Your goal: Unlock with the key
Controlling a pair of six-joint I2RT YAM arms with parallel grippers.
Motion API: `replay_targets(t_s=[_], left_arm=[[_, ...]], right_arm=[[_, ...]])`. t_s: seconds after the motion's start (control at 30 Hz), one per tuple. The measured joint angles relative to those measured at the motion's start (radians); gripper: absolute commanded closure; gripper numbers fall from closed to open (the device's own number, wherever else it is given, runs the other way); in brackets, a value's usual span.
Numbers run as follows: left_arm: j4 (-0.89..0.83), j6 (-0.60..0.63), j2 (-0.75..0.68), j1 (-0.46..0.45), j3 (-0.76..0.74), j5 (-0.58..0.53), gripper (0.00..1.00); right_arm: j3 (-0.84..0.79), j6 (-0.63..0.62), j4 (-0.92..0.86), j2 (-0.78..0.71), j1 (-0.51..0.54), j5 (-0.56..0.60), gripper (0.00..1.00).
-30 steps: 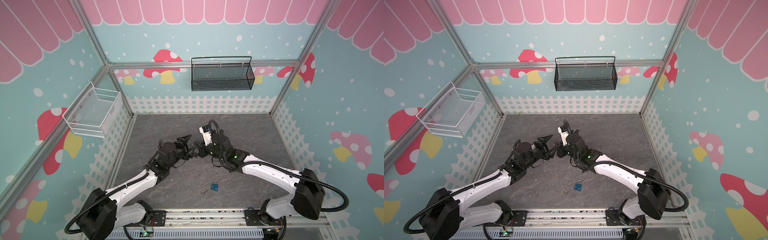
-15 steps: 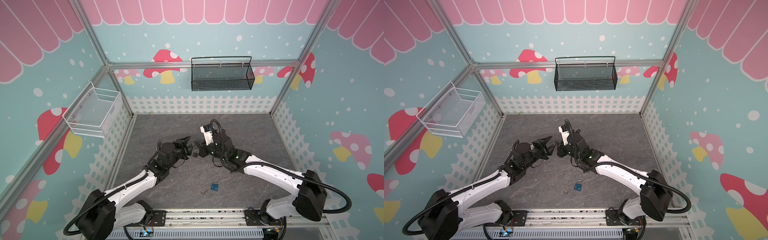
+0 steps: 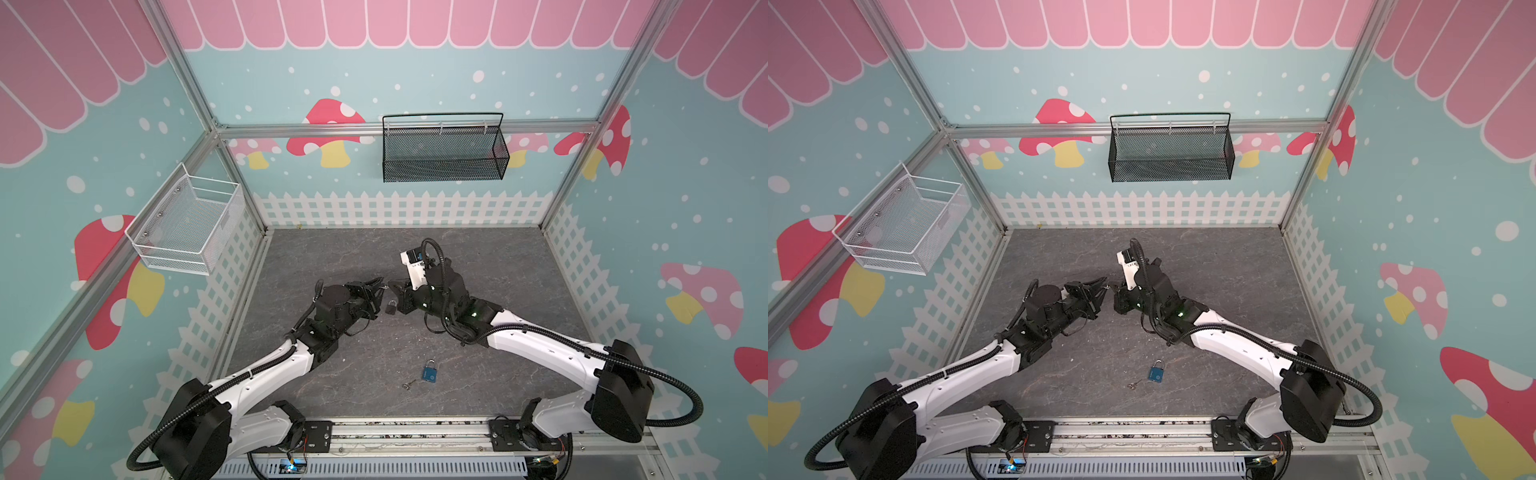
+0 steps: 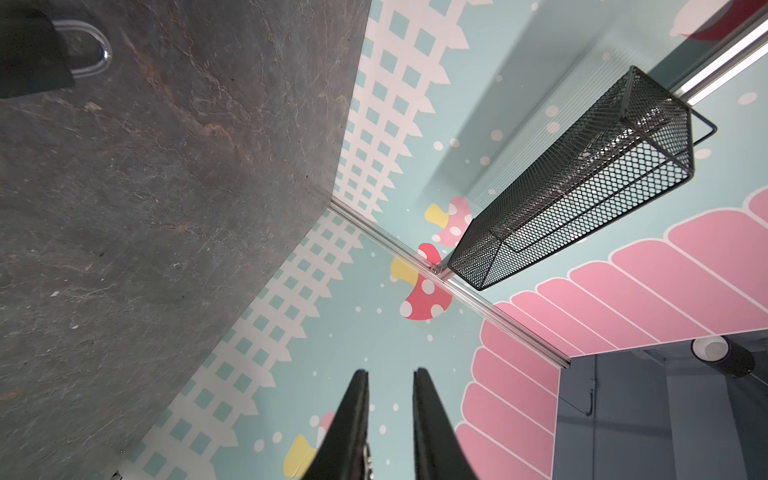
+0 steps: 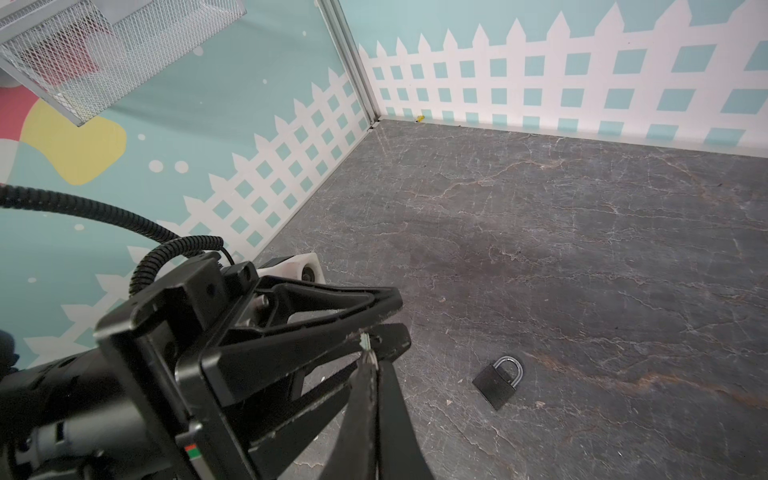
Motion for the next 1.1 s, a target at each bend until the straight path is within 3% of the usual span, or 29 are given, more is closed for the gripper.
replay_targets(t_s=[0.27, 0.5, 0.67, 0.87, 1.1], left_arm=[[-0.008, 0.012, 0.000, 0.000, 0.000, 0.000, 1.00], [-0.023, 0.034, -0.011, 0.000, 0.007, -0.004, 1.00], [-0.017, 0.098, -0.020, 0.000, 0.020, -0.017, 1.00], [0.026, 0.279, -0.022, 0.039, 0.057, -0.015, 1.00], [-0.002, 0.668, -0.032, 0.098, 0.193, 0.077, 1.00]], right_arm=[[0.000, 0.002, 0.001, -0.005, 0.000, 0.002, 1.00], [0.000, 0.002, 0.001, -0.011, 0.000, 0.002, 0.99], [0.000, 0.004, -0.009, -0.032, -0.001, 0.002, 0.79], [0.004, 0.031, -0.055, -0.077, -0.046, -0.073, 0.51], [0.023, 0.126, -0.066, -0.093, -0.225, -0.379, 0.50]])
